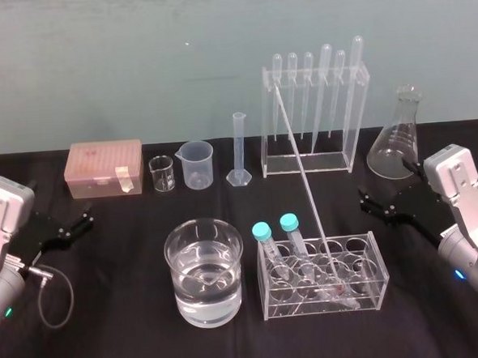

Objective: Hold the thermometer with one hand and immerse one end into the beaker, then reinsert it into the test tube rack.

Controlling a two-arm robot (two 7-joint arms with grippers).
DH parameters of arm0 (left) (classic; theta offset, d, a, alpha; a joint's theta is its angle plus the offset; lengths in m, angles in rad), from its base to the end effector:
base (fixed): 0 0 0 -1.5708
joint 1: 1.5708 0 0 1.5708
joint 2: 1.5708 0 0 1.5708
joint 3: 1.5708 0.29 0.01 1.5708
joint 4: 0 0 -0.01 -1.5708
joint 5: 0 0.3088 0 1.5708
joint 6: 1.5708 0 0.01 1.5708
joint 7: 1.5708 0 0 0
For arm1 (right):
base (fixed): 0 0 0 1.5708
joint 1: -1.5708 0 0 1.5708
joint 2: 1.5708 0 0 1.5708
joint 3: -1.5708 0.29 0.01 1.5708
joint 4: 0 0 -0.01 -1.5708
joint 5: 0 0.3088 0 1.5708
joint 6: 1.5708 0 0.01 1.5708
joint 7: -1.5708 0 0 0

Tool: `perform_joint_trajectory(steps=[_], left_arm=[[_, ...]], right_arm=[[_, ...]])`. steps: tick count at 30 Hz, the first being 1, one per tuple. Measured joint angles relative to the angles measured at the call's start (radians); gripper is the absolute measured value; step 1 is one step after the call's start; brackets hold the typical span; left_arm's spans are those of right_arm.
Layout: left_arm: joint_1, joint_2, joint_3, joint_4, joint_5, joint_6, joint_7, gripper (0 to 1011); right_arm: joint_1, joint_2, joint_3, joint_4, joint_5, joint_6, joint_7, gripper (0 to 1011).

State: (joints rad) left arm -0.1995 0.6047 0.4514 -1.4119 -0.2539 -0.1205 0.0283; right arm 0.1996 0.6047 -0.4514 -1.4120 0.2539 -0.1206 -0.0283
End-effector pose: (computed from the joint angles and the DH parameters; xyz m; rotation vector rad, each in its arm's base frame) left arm 0.3581 0.0827 -0.3023 0.3046 -0.2850 1.2480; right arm 0.3581 -0.0827 -0.3022 -0.3044 -0.2852 -1.2480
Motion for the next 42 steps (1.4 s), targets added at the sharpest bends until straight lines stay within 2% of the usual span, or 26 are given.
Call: perform_joint_trajectory(steps=[42], left_arm=[[0.0, 0.0, 0.0, 0.0, 0.0, 0.0, 0.0, 1008]], right_arm=[[0.0, 0.0, 0.0, 0.0, 0.0, 0.0, 0.0, 1003]])
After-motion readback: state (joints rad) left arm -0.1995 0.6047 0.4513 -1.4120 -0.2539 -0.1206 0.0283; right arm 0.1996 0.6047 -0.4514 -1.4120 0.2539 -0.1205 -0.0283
